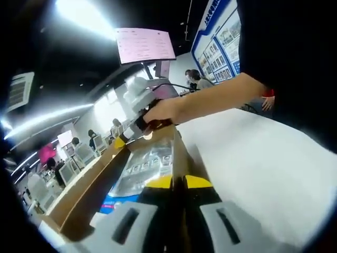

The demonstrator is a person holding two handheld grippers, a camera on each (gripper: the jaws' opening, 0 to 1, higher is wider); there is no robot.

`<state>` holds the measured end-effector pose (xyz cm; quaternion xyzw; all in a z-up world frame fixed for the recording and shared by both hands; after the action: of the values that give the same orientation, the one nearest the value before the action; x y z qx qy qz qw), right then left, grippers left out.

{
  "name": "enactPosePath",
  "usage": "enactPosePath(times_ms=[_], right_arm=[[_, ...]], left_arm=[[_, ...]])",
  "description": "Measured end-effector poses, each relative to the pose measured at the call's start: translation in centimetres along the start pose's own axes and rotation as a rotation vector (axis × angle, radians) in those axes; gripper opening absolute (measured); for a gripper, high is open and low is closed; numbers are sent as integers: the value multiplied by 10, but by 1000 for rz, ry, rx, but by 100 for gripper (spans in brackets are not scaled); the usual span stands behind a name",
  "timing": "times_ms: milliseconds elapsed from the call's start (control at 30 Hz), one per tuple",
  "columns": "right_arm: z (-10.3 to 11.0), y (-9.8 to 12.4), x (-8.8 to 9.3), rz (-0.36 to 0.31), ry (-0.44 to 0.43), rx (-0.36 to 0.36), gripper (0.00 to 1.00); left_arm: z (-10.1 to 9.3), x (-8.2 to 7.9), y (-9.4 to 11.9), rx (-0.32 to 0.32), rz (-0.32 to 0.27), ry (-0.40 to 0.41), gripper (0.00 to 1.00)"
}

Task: Operate the shoe box by opening the lid, removing the specified soft item, and placing it in the target area until the item is outside and the box remains undamaged.

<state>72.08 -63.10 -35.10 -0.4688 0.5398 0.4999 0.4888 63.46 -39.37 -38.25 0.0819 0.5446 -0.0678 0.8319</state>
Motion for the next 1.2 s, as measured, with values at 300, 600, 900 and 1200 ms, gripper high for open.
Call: enactPosePath(times_ms=[300, 600, 900, 1200], right_arm=[[1, 14, -8, 17, 29, -66, 21], [6, 42, -32, 51, 149, -211, 41], [24, 71, -57, 95, 221, -360, 48], [46, 83, -70, 171, 367, -499, 49]], left_arm=[[0, 0, 0, 1, -1, 1, 6], [1, 1, 0, -2, 0, 1, 6], [1, 1, 0, 0, -2, -2, 6], [0, 0, 0, 2, -3, -4, 6]])
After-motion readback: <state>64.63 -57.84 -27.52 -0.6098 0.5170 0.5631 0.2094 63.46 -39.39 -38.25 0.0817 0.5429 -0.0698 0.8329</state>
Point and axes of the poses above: the point that each gripper's makers call its tool centre point, and the gripper's own axes: y roughly backward along the fingers, z roughly to its left, x roughly out of its underside, the point moved 5 cm from there along y, roughly backward along the fingers, and after that the axes turned 12 degrees about -z, right-handed, at the moved point
